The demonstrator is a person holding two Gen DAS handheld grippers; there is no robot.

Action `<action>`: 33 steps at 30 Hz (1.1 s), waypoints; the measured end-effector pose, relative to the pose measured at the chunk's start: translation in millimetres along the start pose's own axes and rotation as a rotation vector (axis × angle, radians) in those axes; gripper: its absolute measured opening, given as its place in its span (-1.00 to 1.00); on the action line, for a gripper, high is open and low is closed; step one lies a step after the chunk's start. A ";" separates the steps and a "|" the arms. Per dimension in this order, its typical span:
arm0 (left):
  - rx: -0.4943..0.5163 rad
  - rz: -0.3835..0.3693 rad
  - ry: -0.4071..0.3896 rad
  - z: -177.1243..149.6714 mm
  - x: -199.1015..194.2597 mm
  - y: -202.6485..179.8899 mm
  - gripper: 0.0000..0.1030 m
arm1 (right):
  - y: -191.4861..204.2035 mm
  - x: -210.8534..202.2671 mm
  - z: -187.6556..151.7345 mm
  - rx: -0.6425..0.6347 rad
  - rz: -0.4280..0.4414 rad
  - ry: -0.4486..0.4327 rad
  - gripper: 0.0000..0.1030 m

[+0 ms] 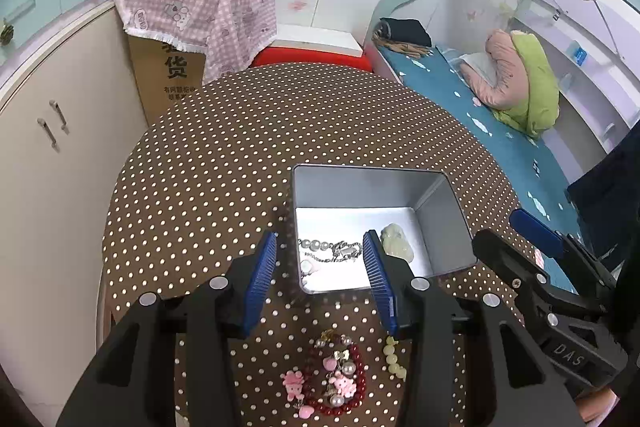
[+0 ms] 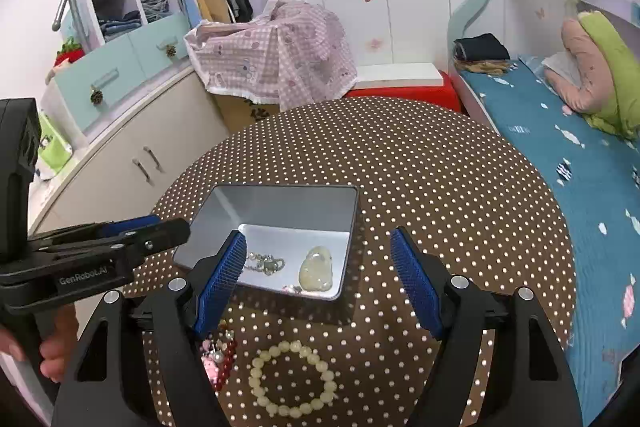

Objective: Organize jewelry
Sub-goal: 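Move both open tools back to the red and cream bracelets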

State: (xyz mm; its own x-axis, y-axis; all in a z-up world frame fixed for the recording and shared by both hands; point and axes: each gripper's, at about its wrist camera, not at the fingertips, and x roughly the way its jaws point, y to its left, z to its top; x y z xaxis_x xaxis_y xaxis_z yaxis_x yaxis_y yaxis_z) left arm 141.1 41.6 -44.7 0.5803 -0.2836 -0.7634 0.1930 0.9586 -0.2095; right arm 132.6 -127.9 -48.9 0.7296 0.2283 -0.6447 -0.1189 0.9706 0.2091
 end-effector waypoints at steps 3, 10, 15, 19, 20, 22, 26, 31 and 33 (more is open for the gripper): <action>-0.005 0.009 -0.004 -5.4 -4.7 1.9 -0.09 | -0.4 -5.1 -4.6 0.008 0.000 0.000 0.41; -0.056 0.005 -0.006 -19.4 -16.2 15.0 -0.09 | 0.9 -18.2 -17.8 0.017 0.000 -0.001 0.41; -0.078 0.003 -0.007 -29.1 -24.4 23.7 -0.09 | 6.9 -26.9 -27.7 -0.007 0.014 0.007 0.41; -0.100 0.013 0.013 -39.7 -25.3 32.4 -0.09 | 15.5 -30.1 -36.6 -0.039 0.038 0.026 0.41; -0.105 0.017 0.020 -44.0 -25.2 34.7 -0.09 | 17.6 -30.4 -38.1 -0.047 0.045 0.030 0.41; -0.113 0.018 0.035 -51.8 -24.5 38.9 -0.09 | 22.8 -31.2 -43.0 -0.066 0.060 0.039 0.41; -0.128 0.035 0.070 -65.8 -20.5 45.8 -0.09 | 34.9 -28.6 -53.8 -0.075 0.111 0.064 0.41; -0.132 0.038 0.095 -81.3 -20.1 50.8 -0.09 | 55.5 -16.9 -69.3 -0.114 0.154 0.116 0.40; -0.129 0.044 0.100 -85.7 -20.8 51.8 -0.09 | 64.2 -11.4 -75.8 -0.126 0.182 0.142 0.24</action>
State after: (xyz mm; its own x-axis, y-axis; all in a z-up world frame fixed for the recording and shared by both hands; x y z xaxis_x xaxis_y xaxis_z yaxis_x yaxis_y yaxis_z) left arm 71.2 99.4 -92.0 0.5031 -0.2439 -0.8291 0.0623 0.9671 -0.2467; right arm 65.6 -62.4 -83.9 0.5879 0.3996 -0.7034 -0.3289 0.9124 0.2434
